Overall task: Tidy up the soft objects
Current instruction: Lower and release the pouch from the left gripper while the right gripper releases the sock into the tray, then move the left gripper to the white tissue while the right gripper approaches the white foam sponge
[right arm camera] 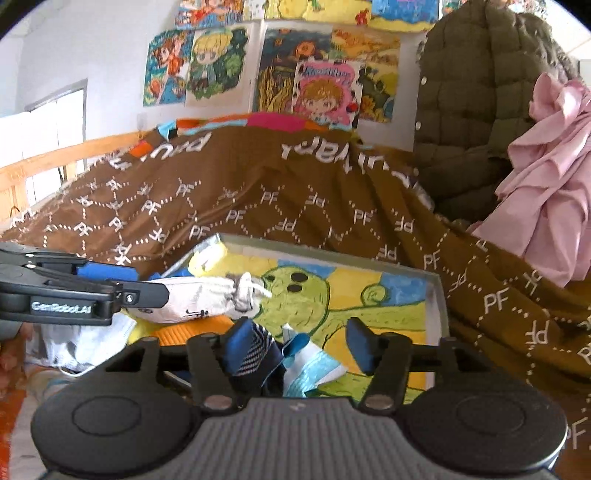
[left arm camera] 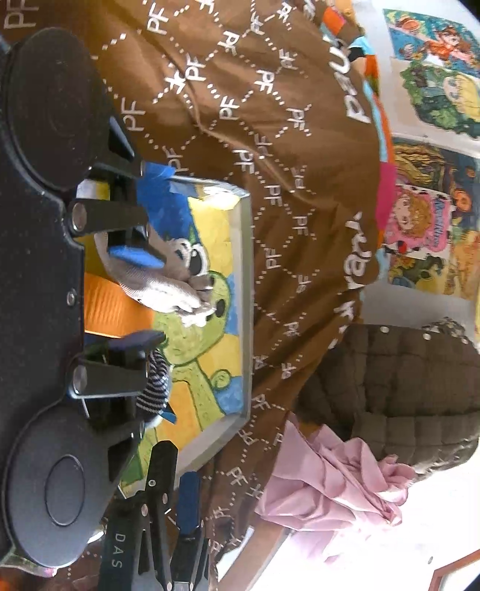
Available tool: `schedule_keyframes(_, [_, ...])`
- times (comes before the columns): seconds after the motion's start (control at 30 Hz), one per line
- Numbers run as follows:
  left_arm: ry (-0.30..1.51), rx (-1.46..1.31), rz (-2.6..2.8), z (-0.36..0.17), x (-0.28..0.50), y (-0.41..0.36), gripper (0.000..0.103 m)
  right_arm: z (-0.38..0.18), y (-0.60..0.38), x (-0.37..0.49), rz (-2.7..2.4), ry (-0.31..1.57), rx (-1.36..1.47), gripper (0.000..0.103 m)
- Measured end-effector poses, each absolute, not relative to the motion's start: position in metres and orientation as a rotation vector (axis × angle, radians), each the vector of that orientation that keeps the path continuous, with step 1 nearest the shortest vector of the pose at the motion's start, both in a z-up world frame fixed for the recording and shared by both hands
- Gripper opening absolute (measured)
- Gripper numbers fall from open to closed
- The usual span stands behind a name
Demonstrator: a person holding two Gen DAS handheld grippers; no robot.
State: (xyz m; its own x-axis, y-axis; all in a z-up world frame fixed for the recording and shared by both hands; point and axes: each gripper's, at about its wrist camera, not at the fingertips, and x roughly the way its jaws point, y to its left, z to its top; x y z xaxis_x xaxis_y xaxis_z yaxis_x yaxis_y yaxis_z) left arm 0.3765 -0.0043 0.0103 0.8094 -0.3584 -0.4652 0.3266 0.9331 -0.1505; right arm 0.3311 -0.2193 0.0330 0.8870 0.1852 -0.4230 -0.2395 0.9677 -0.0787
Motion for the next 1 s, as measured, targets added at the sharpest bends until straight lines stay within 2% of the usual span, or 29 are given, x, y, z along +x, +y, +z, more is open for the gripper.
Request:
schedule_keyframes(0.23, [0.424,-0.054,-0.324,0.035,0.343,0.0,0.094,0.054,-0.223,0.303,0.23,0.366,-0.098,0.09])
schedule_keyframes(0.3, [0.395,-0.058,-0.298,0.042,0.333,0.003,0.102,0.06,-0.224,0.293,0.233,0.349,-0.093,0.095])
schedule_keyframes(0.43, [0.359,-0.067,-0.275,0.056,0.315,0.008,0.102,0.07,-0.226,0.273,0.234,0.336,-0.062,0.102])
schedule_keyframes(0.73, [0.291,-0.032,-0.249,0.071,0.254,0.011,0.102,0.072,-0.215,0.207,0.261,0.308,0.0,0.103])
schedule_keyframes(1.0, [0.315,-0.018,-0.217,0.067,0.192,0.023,0.102,0.062,-0.218,0.151,0.279,0.31,-0.005,0.103])
